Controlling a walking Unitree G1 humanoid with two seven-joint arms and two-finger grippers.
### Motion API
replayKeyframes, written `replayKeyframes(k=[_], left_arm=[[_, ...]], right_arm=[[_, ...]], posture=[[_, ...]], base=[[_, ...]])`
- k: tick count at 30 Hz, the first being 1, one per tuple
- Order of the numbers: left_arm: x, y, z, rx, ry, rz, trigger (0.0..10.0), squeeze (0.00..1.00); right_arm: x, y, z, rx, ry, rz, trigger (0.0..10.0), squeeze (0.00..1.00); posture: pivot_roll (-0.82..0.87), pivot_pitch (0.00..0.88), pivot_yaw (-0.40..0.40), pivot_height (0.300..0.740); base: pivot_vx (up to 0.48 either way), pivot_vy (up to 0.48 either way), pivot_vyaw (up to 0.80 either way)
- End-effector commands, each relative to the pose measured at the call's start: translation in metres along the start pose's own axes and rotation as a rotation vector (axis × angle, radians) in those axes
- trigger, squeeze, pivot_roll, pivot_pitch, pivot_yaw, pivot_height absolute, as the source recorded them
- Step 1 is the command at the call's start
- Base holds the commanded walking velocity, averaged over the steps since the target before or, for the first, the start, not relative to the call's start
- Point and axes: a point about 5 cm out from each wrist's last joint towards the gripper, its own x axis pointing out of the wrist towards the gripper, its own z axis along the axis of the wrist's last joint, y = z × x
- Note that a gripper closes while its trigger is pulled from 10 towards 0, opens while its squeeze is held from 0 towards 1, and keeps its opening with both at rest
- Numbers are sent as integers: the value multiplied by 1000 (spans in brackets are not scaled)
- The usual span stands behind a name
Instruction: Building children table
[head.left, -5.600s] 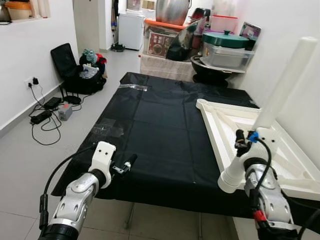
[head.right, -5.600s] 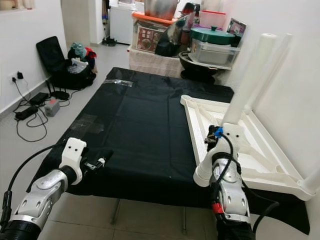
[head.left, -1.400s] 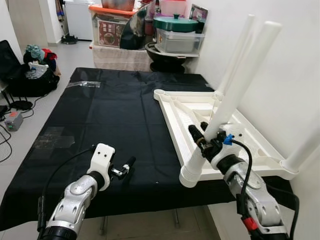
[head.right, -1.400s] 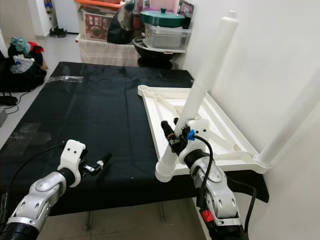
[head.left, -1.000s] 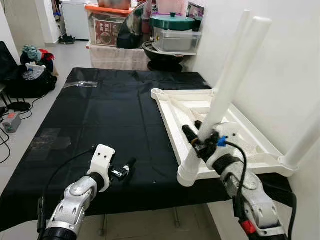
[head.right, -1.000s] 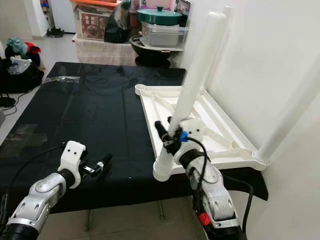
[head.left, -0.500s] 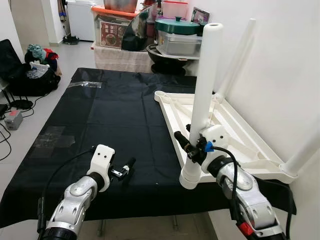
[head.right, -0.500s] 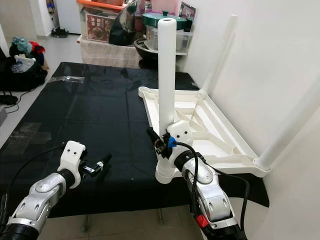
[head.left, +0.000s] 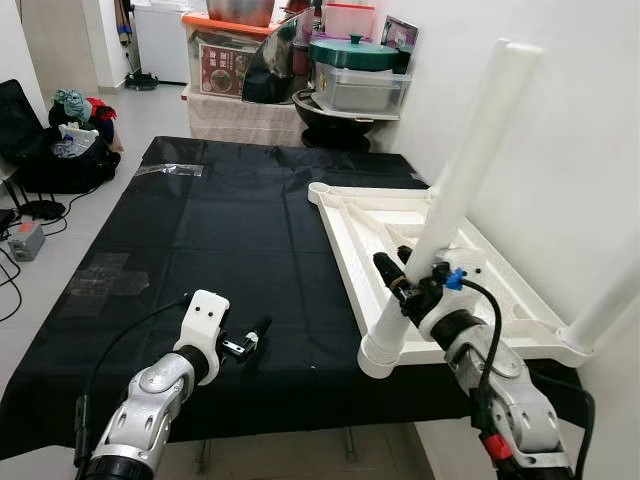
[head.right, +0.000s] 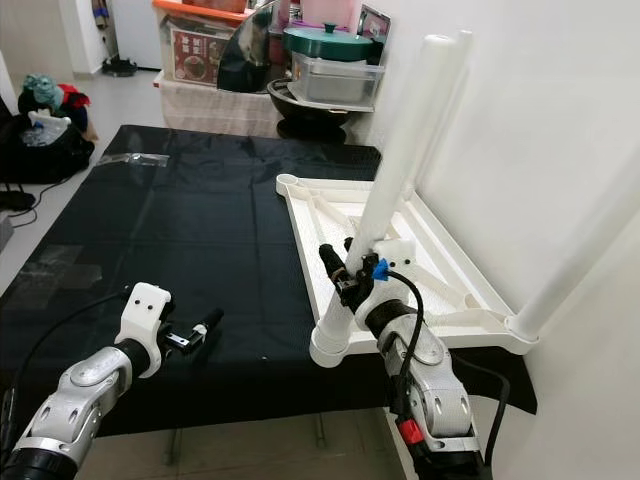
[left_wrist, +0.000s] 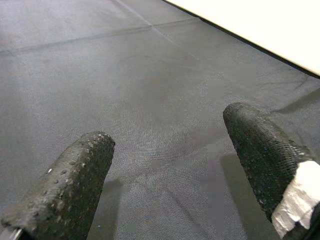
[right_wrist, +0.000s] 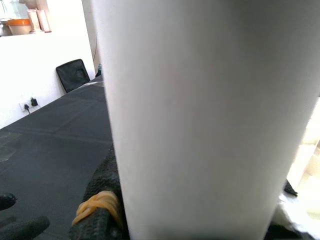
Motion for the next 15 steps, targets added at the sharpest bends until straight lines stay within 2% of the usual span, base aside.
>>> replayKeyframes(k=[1, 11, 14, 15], left_arm=[[0, -1, -1, 2, 8, -3, 10000, 0], [1, -1, 0, 6, 7, -6, 10000, 0], [1, -1, 0, 7, 7, -6, 10000, 0], [1, 0, 0, 8, 7, -6, 10000, 0]], right_arm=[[-9, -6, -49, 88, 225, -58, 10000, 0], [-8, -2, -50, 126, 210, -66, 10000, 0], [-8, -1, -51, 128, 211, -64, 10000, 0], [-8, 2, -51, 103, 214, -53, 10000, 0]], posture=[[52, 0, -113, 740], [52, 0, -107, 740], [53, 0, -108, 740], [55, 0, -107, 740]], base=[[0, 0, 0], [0, 0, 0], [0, 0, 0], [0, 0, 0]])
